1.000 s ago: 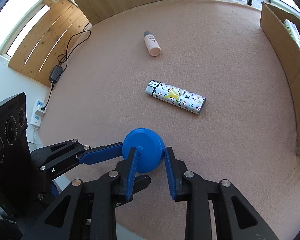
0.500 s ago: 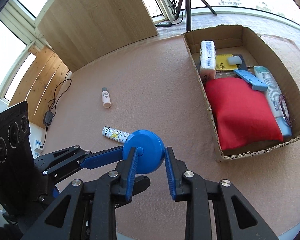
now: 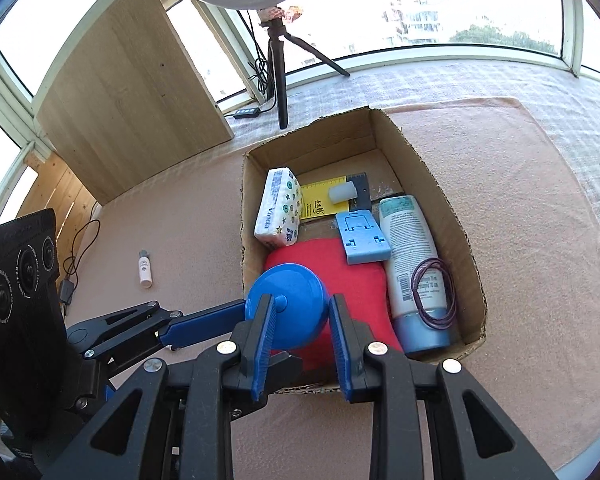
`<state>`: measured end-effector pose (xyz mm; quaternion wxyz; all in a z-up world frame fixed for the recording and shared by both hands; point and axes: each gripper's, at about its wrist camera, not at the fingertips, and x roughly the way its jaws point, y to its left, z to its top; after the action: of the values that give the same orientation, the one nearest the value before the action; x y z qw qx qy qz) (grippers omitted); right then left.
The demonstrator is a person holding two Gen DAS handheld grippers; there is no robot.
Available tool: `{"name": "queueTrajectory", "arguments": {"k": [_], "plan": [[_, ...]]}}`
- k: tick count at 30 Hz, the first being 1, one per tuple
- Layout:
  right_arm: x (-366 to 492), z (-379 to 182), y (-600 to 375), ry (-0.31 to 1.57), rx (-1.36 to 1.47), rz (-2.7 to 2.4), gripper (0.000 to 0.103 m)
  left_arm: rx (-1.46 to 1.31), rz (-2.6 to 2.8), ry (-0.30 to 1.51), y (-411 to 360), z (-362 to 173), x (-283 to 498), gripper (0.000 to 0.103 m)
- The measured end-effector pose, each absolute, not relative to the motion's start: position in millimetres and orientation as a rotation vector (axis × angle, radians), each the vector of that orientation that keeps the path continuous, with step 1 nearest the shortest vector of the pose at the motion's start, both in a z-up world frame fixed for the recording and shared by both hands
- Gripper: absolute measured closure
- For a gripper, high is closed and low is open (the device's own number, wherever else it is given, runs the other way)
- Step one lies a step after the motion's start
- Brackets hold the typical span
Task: Organize objects
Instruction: 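Carry the tape measure into the box and open the right tool, then move the right tool to the patterned white lighter and grasp it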
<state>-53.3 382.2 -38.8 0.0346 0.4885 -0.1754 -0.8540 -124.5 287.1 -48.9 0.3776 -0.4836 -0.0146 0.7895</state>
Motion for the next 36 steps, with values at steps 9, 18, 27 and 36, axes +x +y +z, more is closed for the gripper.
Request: {"name": "queueTrajectory", "arguments": {"k": [9,18,27,36], "plan": [[-66,-39,412,-0.559,1.496,-2.692,0.076,-1.234,2.041,-0.015,308,-51,-144,0.052],[-60,-39,401,-0.568,1.477,-2.677,0.076,-1.259,2.099,-0.013,271,-52,-136,0.053],[-56,-32,357,-0.511,1.436,-2.617,0.076,-1.346,2.208,-0.063,189,-66,-117,0.052],[-63,-43,285,-0.395,1.452,-2.456,0.076,-1.52,2.305,-0.211,77,-101,-84,0.052]]}}
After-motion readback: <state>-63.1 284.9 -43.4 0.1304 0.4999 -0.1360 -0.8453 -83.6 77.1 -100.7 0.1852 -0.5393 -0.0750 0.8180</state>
